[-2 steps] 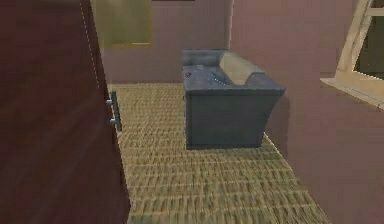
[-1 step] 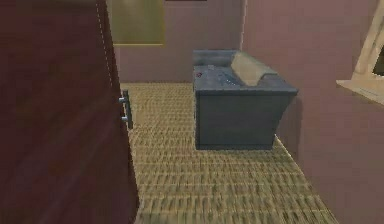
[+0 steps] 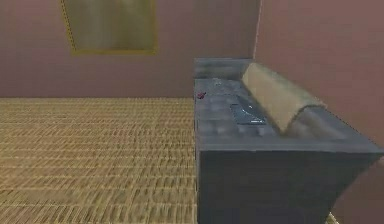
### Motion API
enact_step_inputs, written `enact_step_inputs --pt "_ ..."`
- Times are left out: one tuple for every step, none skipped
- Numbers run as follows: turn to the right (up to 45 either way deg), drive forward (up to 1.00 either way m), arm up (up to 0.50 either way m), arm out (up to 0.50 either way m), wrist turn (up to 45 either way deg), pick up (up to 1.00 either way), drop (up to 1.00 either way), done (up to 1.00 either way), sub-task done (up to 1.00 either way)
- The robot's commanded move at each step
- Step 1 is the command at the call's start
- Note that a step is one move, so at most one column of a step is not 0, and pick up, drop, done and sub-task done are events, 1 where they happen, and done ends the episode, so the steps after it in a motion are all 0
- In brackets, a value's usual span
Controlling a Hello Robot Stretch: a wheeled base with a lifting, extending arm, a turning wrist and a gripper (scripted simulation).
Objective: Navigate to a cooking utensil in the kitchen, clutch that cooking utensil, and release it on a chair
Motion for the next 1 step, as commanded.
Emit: enact_step_inputs --pt "-3.0 0.0 0.0 0.0 0.0 0.0 0.0 0.0 0.0"
